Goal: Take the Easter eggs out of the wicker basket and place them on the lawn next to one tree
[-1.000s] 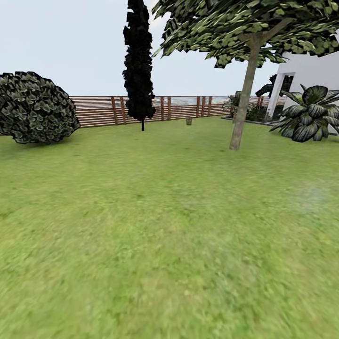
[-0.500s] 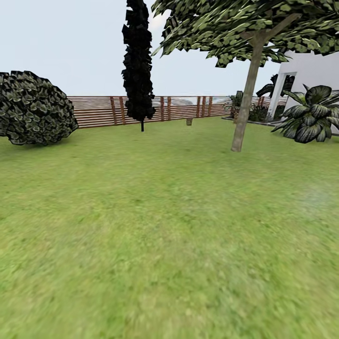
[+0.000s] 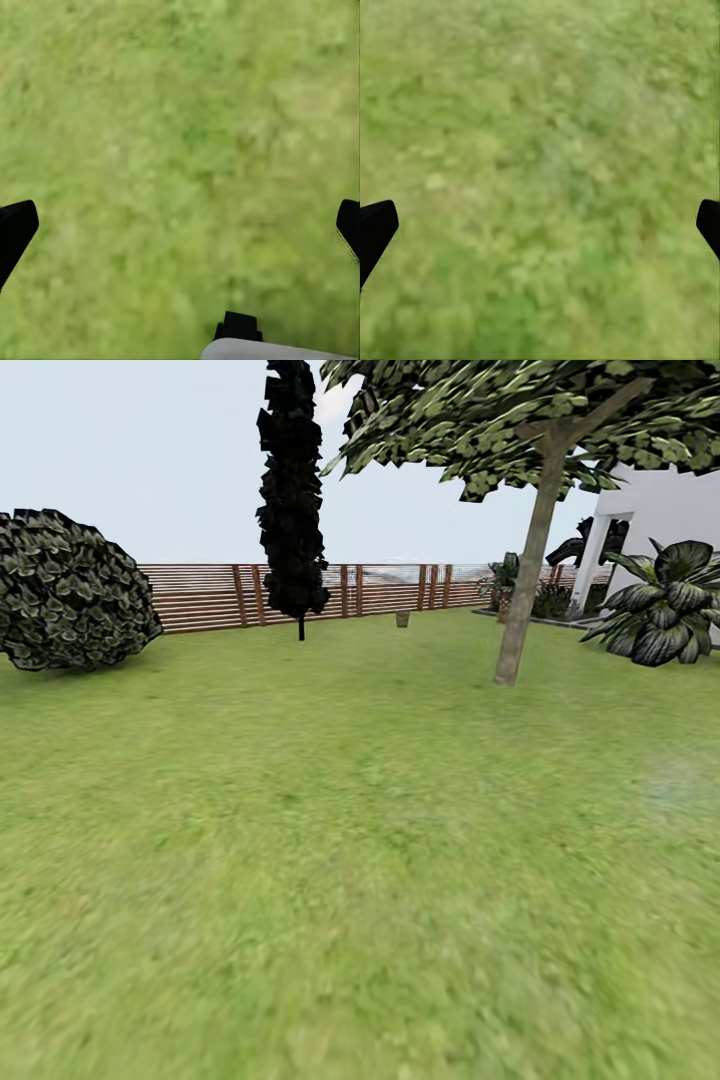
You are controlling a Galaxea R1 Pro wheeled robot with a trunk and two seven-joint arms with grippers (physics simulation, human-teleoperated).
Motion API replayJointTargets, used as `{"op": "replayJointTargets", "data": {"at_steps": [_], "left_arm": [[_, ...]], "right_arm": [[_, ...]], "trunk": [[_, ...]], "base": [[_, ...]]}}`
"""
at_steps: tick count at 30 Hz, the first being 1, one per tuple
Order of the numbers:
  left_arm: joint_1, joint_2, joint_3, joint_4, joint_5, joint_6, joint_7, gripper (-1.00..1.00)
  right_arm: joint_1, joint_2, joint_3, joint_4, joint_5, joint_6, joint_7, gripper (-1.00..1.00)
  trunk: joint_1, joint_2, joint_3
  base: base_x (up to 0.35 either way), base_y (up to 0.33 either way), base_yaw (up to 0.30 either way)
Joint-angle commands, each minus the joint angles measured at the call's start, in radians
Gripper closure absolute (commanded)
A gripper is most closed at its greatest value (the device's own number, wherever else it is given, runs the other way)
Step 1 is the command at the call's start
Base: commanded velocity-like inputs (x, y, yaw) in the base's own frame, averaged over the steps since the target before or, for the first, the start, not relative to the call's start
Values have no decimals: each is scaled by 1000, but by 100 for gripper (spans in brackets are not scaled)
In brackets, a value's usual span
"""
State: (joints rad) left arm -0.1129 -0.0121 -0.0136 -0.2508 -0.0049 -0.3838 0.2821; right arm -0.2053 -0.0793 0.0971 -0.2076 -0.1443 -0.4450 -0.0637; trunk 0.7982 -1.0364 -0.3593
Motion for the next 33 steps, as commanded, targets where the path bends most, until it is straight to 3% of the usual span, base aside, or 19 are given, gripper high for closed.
{"op": "replayJointTargets", "data": {"at_steps": [1,33], "left_arm": [[-1,0,-2,1,0,-3,5,-100],[-1,1,0,1,0,-3,5,-100]], "right_arm": [[-1,-1,9,0,-9,-3,-3,-100],[-1,-2,9,0,-9,-3,-4,-100]], "trunk": [[1,-1,-1],[1,-1,-1]], "base": [[335,0,0],[335,0,0]]}}
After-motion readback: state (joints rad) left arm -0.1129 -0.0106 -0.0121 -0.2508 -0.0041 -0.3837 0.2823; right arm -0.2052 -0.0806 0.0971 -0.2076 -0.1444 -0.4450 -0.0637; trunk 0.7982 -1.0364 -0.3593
